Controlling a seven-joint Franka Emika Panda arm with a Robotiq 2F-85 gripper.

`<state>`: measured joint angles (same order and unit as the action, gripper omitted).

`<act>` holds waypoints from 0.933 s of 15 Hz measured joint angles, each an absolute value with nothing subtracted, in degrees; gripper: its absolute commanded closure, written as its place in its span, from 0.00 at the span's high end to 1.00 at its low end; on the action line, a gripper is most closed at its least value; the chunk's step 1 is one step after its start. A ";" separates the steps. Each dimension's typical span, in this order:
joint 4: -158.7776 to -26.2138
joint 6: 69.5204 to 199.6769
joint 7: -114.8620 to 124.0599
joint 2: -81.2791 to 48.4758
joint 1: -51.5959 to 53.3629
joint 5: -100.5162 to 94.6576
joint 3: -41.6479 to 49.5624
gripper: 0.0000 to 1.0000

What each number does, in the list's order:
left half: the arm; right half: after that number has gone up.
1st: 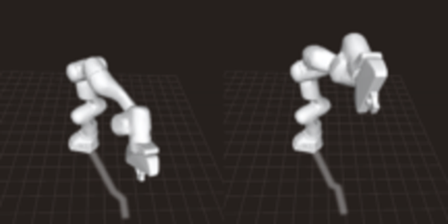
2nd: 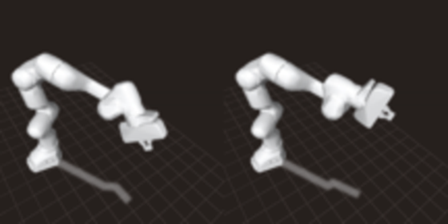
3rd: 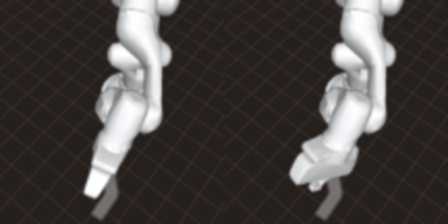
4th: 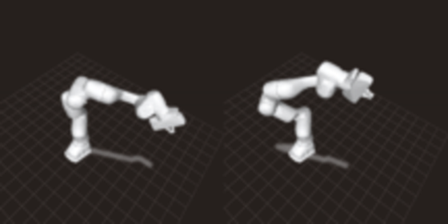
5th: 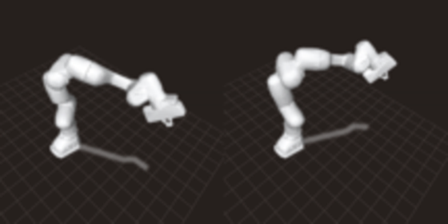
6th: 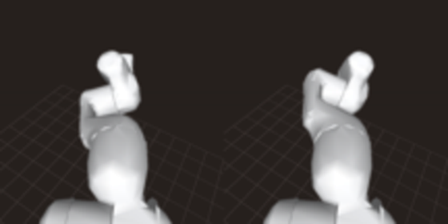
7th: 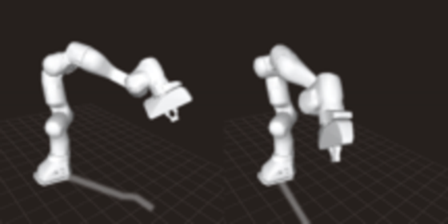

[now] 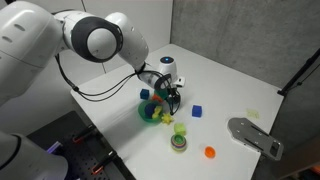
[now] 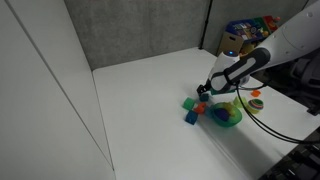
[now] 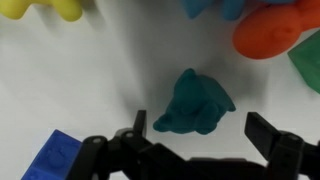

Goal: Put the green object in the bowl

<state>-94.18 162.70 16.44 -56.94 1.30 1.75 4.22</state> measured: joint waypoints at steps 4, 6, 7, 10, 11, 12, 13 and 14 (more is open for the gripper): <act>-92.42 162.69 16.44 -58.91 1.29 2.21 4.09 0.50; -91.78 162.32 16.45 -58.95 1.31 2.63 4.14 0.45; -91.68 162.18 16.45 -58.95 1.31 2.75 4.18 0.38; -91.35 162.15 16.47 -58.99 1.36 2.83 4.39 0.25; -91.34 162.15 16.49 -58.94 1.40 2.83 4.53 0.21; -91.35 162.14 16.50 -58.88 1.45 2.84 4.73 0.20; -91.40 162.14 16.50 -58.69 1.52 2.84 4.92 0.17; -91.54 162.15 16.50 -58.35 1.59 2.84 5.13 0.12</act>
<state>-91.54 162.15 16.50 -58.35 1.59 2.84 5.13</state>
